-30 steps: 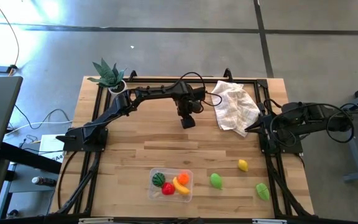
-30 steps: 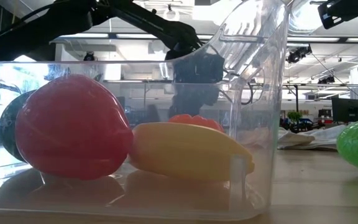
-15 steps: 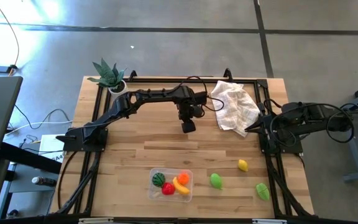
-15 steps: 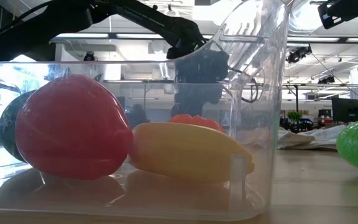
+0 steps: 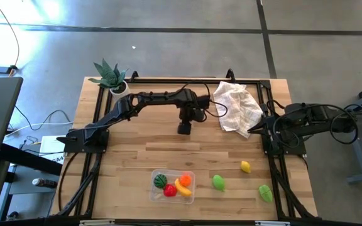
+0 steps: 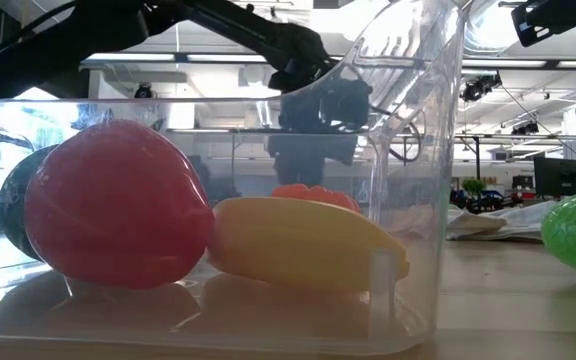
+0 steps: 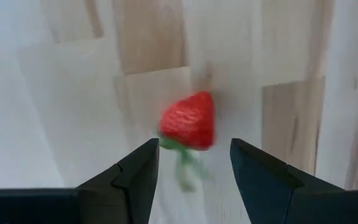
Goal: Pick and placing Produce into tupperware
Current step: Put the strawberry into the bin
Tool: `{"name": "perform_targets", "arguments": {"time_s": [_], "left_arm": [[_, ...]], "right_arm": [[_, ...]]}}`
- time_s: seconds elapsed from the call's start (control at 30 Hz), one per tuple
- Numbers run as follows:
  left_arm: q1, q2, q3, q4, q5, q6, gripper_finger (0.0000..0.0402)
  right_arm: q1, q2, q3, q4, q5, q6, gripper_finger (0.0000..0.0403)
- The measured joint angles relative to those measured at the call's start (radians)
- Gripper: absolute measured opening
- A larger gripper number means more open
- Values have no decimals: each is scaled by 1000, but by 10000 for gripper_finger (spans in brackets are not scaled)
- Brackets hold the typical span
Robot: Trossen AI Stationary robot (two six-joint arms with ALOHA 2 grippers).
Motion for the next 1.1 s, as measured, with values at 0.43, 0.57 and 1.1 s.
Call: {"name": "perform_targets", "arguments": {"time_s": [0.43, 0.57, 1.1], "left_arm": [[-1, 0, 0, 14, -61, 220, 189], [-1, 0, 0, 16, -60, 310, 189], [-35, 0, 0, -4, -142, 646, 189]], "right_arm": [[0, 0, 0, 0, 0, 0, 16], [0, 0, 0, 0, 0, 0, 16], [0, 0, 0, 0, 0, 0, 16]]}}
